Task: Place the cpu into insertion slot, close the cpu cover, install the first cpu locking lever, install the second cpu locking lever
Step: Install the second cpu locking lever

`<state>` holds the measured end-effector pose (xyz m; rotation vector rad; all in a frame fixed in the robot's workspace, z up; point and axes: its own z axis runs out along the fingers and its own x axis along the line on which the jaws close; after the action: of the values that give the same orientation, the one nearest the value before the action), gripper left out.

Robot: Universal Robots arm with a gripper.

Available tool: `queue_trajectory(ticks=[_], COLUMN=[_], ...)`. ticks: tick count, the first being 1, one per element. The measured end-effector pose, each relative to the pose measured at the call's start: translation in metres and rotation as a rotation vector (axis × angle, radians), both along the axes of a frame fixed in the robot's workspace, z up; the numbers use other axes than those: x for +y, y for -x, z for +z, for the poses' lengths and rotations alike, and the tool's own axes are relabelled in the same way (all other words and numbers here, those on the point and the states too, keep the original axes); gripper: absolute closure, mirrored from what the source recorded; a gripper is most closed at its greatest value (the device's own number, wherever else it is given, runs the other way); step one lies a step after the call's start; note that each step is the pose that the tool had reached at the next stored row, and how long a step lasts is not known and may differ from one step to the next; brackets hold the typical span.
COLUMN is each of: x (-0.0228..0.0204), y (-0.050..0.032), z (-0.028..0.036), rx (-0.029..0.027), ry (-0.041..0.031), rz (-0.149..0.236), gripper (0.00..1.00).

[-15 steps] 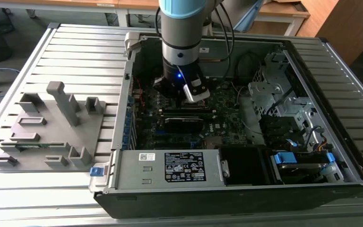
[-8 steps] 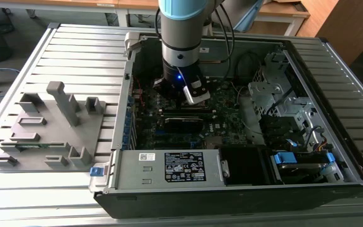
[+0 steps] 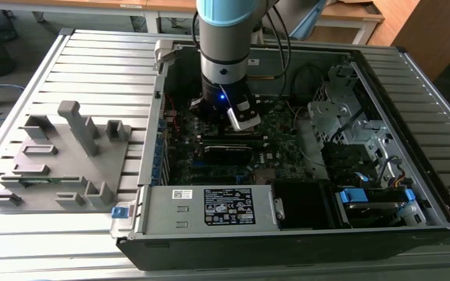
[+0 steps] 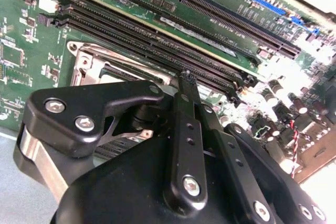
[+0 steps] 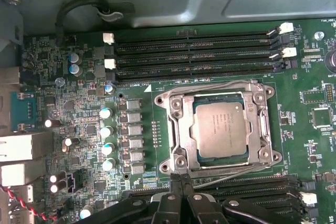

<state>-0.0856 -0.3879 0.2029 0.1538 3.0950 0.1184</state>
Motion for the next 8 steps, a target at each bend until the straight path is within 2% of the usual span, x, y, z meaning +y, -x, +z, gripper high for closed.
queue_trajectory(ticks=[8], x=[-0.0008], y=[0.0], z=[0.0015], rx=[0.0], ry=[-0.0072], rz=[0.0], gripper=[0.9])
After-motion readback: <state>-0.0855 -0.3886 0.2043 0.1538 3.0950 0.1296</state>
